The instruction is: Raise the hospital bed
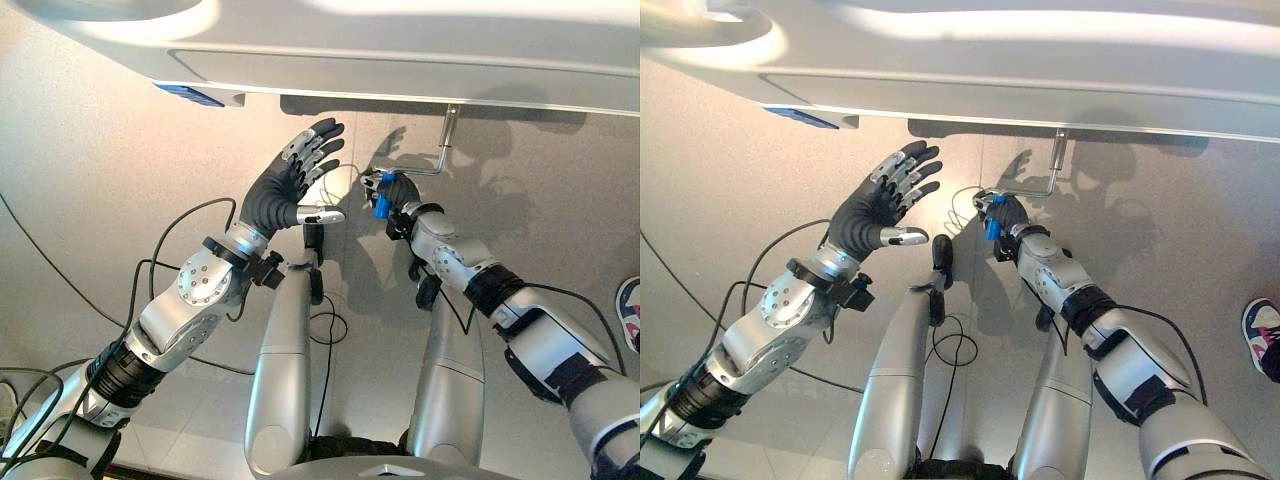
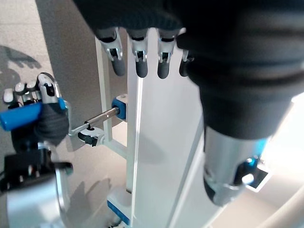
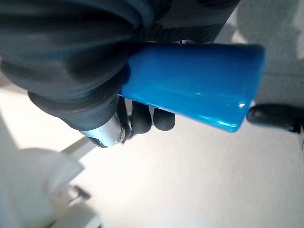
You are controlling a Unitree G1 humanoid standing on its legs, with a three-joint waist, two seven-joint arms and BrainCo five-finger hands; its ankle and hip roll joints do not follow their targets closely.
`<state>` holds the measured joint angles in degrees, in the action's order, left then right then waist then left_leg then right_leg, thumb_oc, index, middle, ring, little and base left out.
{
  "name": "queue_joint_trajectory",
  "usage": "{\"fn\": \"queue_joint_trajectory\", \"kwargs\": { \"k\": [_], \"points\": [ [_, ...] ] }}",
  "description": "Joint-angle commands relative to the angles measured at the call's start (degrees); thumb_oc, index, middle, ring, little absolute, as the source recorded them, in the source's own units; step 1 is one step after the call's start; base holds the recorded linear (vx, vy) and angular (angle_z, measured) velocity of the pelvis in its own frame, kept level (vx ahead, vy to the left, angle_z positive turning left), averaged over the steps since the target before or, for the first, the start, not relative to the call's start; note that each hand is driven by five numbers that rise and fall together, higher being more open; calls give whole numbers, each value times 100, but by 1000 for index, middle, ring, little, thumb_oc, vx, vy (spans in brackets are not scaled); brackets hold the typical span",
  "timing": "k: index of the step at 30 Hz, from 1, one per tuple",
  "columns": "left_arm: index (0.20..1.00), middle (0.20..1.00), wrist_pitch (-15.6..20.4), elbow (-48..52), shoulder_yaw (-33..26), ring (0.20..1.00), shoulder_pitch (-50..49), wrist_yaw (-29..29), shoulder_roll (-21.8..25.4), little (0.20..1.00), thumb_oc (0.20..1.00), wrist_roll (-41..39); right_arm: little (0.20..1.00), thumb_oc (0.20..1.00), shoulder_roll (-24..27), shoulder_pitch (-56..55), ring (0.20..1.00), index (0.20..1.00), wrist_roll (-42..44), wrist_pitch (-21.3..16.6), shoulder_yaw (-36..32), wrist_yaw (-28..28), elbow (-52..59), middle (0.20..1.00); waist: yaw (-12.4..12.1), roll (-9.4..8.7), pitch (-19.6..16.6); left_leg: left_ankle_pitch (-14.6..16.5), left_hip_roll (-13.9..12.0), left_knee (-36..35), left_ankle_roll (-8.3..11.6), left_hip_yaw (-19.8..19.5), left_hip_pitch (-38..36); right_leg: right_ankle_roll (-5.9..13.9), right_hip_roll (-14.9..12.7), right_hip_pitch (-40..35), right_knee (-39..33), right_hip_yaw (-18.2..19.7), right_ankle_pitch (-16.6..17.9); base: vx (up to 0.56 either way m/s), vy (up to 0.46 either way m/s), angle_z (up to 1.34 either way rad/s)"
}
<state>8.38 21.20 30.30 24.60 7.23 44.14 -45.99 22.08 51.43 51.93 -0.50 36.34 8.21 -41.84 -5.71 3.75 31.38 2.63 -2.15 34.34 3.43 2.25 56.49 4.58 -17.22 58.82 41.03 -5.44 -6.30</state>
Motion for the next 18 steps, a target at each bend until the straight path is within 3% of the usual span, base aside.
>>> {"fn": "queue_joint_trajectory", "kwargs": {
  "k": [1, 9, 18],
  "points": [
    [1000, 1000, 420, 646, 52, 1000, -41, -143, -337, 1000, 1000, -193, 200, 200, -261, 968, 200, 200, -361, -163, -309, -107, -461, 200, -56, 528, -158, -104, 184, -308, -171, 59, -54, 277, -51, -85, -215, 146, 402, 12, 14, 5],
    [1000, 1000, 472, 590, 171, 1000, 91, -288, -480, 1000, 1000, -280, 200, 200, 50, 966, 200, 200, -818, -2, -978, -163, -2437, 200, -95, 781, -158, -96, 272, 28, -114, 46, 191, 254, -70, 176, 247, 284, 290, 20, 9, 7],
    [1000, 1000, 459, 533, 318, 1000, 117, -443, -649, 1000, 1000, -274, 200, 200, 586, 556, 200, 200, -1093, -2, -1409, -243, -2969, 200, -73, 966, -158, -105, 290, 419, -50, 76, 454, 255, -138, 448, 659, 385, 271, 20, -11, 7]
  ]
}}
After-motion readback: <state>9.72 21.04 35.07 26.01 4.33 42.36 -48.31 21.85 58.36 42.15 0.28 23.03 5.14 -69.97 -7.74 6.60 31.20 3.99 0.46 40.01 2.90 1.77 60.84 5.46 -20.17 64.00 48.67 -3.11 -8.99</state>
